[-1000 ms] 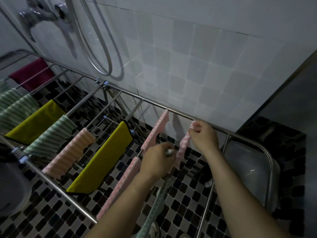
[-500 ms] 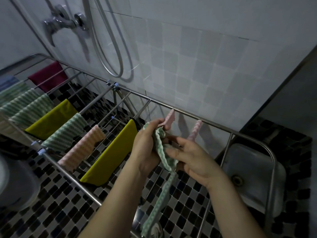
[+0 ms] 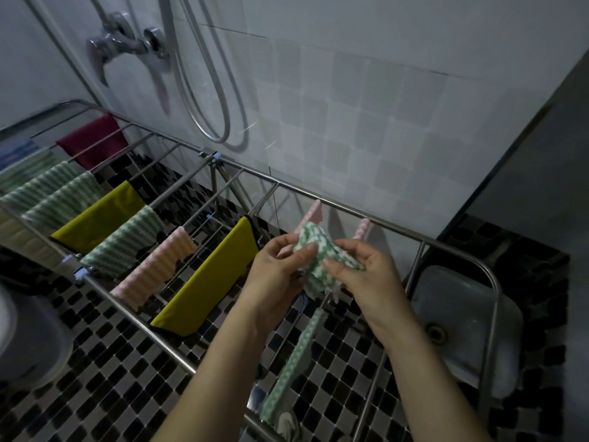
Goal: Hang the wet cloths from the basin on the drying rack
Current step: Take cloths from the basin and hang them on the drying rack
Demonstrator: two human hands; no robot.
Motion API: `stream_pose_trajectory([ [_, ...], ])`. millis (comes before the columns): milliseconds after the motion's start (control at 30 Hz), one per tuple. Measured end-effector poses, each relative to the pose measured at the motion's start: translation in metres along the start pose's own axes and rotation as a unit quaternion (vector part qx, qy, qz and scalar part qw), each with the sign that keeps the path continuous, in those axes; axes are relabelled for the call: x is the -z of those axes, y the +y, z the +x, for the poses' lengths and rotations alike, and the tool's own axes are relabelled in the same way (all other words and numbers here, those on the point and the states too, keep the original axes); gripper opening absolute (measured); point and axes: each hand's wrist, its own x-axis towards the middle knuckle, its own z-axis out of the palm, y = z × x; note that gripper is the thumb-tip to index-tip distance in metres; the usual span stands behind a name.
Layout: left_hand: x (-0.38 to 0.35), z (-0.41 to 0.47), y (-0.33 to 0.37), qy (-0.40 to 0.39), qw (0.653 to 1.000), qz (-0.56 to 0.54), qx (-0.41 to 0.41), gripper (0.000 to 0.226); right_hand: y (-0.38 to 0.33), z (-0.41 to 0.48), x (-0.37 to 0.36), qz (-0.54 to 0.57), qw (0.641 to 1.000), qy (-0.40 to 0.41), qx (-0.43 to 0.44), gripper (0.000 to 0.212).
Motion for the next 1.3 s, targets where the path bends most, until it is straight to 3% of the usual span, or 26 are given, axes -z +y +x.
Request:
stream_pose_trajectory([
  [100,0.003,0.0,-0.001,-0.015,0.997,-0.071,-0.002,0.045,0.002,-0.002,0.002,0.094,0.995,-0.018,-0.03,0.022],
  [167,0.004,-0.002,0.0,-0.025,0.997,-0.072,-0.012,0.033,0.001,-0.004,0.005,0.208,0.976,-0.023,-0.066,0.021],
  [233,0.004,-0.003,0.003,-0.025,0.997,-0.067,-0.022,0.025,0.0,-0.005,0.006,0.25,0.963,-0.012,-0.097,0.018],
  [367,-0.002,-0.005,0.009,-0.03,0.998,-0.06,-0.023,0.03,-0.004,-0.01,0.007,0.136,0.982,-0.039,-0.122,0.016],
  [433,-0.005,-0.007,0.012,-0.037,0.999,-0.031,-0.025,0.041,-0.008,-0.012,0.009,0.036,0.988,-0.099,-0.11,0.051],
  [500,-0.008,-0.01,0.013,-0.027,0.999,0.01,-0.038,0.038,-0.015,-0.014,0.01,-0.087,0.984,-0.135,-0.076,0.08],
  [600,-0.013,-0.01,0.014,0.001,0.996,0.067,-0.065,0.026,-0.025,-0.017,0.006,-0.146,0.979,-0.142,0.002,0.069],
  [733,-0.02,-0.012,0.015,0.006,0.991,0.101,-0.083,0.043,-0.024,-0.013,-0.001,-0.137,0.982,-0.103,0.08,0.055],
  [833,-0.02,-0.014,0.02,-0.034,0.987,0.139,-0.076,0.038,-0.023,-0.009,-0.004,-0.098,0.987,-0.081,0.098,0.03],
  [933,-0.011,-0.016,0.027,-0.106,0.973,0.199,-0.038,0.047,-0.028,-0.007,0.001,-0.035,0.995,-0.058,0.068,0.014],
  [1033,-0.003,-0.02,0.033,-0.162,0.958,0.238,0.002,0.052,-0.032,-0.004,0.008,0.036,0.998,-0.054,0.016,0.018],
  [1167,0.002,-0.031,0.039,-0.19,0.925,0.325,-0.047,0.022,-0.037,0.002,0.021,0.013,0.999,-0.044,0.002,0.028],
  [1300,0.002,-0.037,0.034,-0.176,0.928,0.32,-0.069,0.034,-0.042,0.004,0.029,-0.006,0.995,-0.098,0.003,0.04],
])
